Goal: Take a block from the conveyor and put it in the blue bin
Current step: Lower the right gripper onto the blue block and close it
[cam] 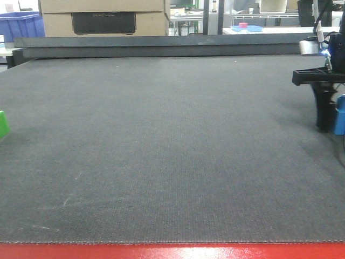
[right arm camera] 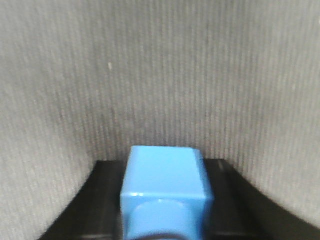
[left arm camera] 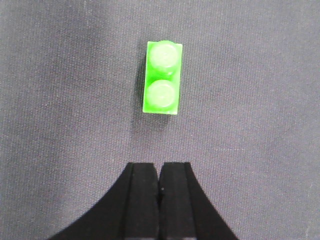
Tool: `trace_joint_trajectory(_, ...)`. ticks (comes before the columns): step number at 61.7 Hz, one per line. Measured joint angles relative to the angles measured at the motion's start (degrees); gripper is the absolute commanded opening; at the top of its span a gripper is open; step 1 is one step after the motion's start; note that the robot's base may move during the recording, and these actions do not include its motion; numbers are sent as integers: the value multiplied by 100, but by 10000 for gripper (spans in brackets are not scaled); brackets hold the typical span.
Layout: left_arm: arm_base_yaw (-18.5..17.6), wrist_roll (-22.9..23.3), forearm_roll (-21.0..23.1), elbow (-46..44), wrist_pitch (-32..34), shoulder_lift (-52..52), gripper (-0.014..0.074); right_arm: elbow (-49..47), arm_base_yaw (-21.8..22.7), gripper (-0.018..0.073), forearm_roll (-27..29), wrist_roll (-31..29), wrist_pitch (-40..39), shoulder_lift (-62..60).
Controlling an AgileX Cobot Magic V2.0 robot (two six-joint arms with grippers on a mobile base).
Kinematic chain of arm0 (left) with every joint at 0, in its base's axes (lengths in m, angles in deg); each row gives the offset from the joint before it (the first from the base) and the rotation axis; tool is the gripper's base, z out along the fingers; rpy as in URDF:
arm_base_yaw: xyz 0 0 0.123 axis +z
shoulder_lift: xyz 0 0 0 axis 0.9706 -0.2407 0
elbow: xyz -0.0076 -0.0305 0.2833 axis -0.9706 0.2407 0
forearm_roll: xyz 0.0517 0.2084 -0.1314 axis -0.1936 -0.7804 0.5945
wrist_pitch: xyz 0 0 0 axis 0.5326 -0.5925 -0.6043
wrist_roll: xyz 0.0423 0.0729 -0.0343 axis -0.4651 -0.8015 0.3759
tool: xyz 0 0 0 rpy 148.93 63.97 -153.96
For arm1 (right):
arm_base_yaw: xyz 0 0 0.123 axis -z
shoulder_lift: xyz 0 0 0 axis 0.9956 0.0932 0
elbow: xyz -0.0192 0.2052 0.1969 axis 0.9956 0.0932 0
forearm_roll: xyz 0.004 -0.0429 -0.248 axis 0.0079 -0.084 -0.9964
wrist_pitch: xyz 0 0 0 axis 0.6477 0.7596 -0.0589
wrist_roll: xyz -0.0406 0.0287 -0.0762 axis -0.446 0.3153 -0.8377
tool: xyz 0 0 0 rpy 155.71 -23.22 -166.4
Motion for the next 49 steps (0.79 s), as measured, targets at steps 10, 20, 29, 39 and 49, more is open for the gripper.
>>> trace_joint_trajectory(10,0,0,0,0,21,0,-111,0,0,-167,0,12,64,-88)
trace_joint_trajectory(20,0,0,0,-12,108,-52,-111,0,0,-167,0,12,86,-485)
trace_joint_trajectory(29,0,0,0,-23,123,-346,-110,0,0,-167,24,-3,89,-972)
trace_joint_trajectory(39,0,-61,-37,-141,342,-824,62,0,-10,-167,58,-3,99,-1404)
trace_joint_trajectory(49,0,-226,-37,-293,767,-1041,348,0,-10,-167,67,-3,112,-1489)
